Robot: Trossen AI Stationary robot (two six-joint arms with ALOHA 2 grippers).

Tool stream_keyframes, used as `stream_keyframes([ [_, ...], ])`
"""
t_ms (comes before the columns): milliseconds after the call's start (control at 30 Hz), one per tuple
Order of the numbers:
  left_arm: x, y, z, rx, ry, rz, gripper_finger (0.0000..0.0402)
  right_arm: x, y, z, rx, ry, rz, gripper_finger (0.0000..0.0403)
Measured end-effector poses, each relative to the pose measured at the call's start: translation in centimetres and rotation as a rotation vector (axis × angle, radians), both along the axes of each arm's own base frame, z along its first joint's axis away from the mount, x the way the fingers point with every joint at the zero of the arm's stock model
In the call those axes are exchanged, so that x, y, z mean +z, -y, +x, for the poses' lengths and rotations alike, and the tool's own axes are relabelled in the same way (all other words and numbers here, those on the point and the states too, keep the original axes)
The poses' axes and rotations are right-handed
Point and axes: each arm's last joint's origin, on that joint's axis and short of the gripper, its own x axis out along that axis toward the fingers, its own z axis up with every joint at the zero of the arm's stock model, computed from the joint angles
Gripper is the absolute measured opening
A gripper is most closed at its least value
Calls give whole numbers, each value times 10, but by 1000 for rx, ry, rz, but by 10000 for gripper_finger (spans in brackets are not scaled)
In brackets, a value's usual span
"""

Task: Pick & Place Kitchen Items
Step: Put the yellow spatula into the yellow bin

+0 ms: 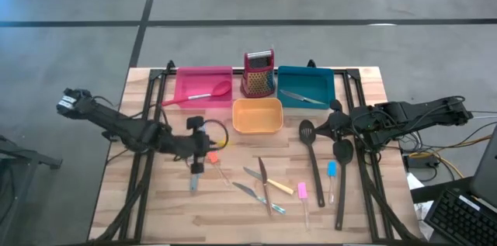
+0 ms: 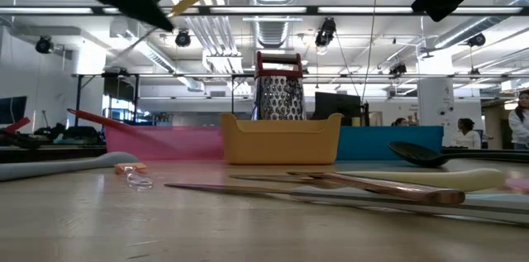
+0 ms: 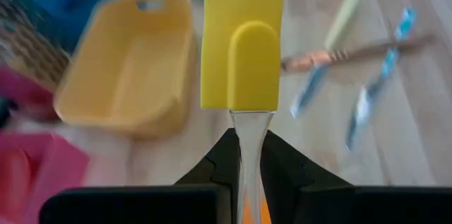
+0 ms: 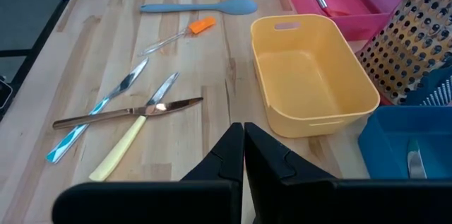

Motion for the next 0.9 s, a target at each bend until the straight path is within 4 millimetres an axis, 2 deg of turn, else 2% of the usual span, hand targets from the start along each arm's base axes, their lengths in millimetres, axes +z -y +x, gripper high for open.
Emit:
stream_keyframes([
  [233, 15, -33, 24, -41, 152, 45, 39, 0, 0, 0, 0, 0, 0, 8],
  [467, 21, -71, 51, 12, 124, 121, 39, 0, 0, 0, 1, 0, -1, 8],
  [700, 19, -97, 91, 39, -13, 186, 39, 0, 0, 0, 1, -1, -1, 8],
  [900, 12, -111, 124, 59, -267, 263, 39, 0, 0, 0, 1, -1, -1, 8],
])
